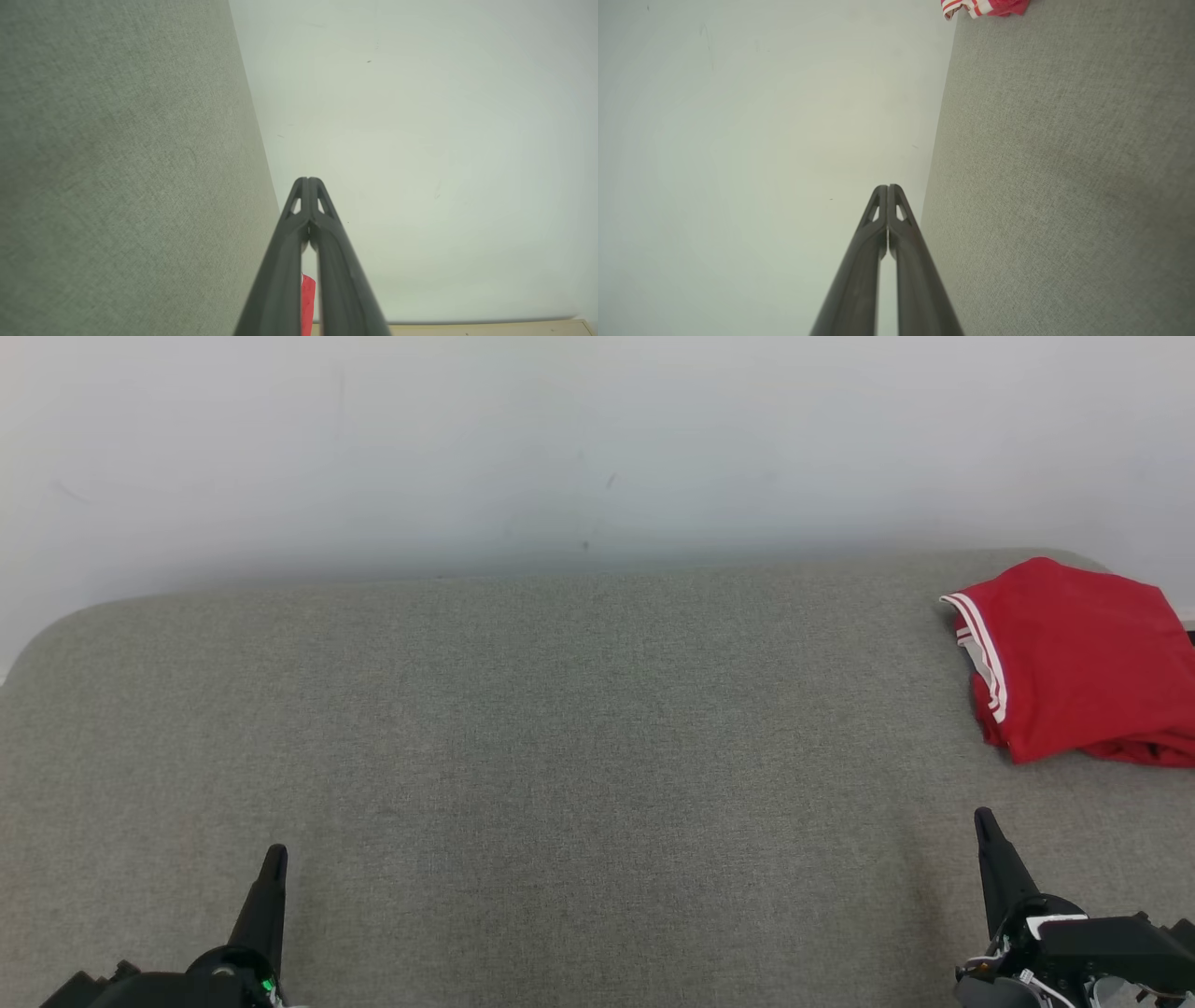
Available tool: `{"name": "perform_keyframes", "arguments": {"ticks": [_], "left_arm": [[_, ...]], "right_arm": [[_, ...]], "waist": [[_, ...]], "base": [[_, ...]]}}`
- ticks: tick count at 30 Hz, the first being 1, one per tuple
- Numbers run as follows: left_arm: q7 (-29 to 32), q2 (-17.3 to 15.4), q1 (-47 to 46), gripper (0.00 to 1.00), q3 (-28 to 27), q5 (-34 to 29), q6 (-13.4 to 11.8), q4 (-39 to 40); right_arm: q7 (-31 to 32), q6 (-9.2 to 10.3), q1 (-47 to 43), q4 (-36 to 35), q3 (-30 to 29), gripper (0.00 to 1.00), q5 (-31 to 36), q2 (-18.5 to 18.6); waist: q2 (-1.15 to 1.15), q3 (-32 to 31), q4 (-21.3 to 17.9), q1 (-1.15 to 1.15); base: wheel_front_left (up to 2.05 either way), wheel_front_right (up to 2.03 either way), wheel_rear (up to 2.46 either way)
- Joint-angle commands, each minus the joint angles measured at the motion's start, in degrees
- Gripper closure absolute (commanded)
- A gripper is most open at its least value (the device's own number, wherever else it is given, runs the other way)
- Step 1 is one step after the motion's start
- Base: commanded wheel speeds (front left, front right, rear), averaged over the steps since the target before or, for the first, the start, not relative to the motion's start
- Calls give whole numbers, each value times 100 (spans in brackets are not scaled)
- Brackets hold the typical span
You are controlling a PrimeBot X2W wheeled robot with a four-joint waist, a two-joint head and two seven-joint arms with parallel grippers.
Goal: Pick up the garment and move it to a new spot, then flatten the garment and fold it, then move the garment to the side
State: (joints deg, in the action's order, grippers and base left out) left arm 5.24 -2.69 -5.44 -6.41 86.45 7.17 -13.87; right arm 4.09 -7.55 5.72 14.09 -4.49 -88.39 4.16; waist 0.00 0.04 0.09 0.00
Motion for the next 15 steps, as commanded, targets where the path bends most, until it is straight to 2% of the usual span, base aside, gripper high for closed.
{"name": "perform_keyframes", "arguments": {"ticks": [1, 15], "left_arm": [[38, -32, -98, 100, -23, 166, 41, -6], [161, -34, -139, 100, -33, 601, 39, -60]], "right_arm": [[53, 11, 45, -1, -26, 100, -121, -17], [158, 12, 93, 16, -92, 100, -517, -44]], "waist": [[0, 0, -1, 0], [0, 2, -9, 0]], "base": [[0, 0, 0], [0, 0, 0]]}}
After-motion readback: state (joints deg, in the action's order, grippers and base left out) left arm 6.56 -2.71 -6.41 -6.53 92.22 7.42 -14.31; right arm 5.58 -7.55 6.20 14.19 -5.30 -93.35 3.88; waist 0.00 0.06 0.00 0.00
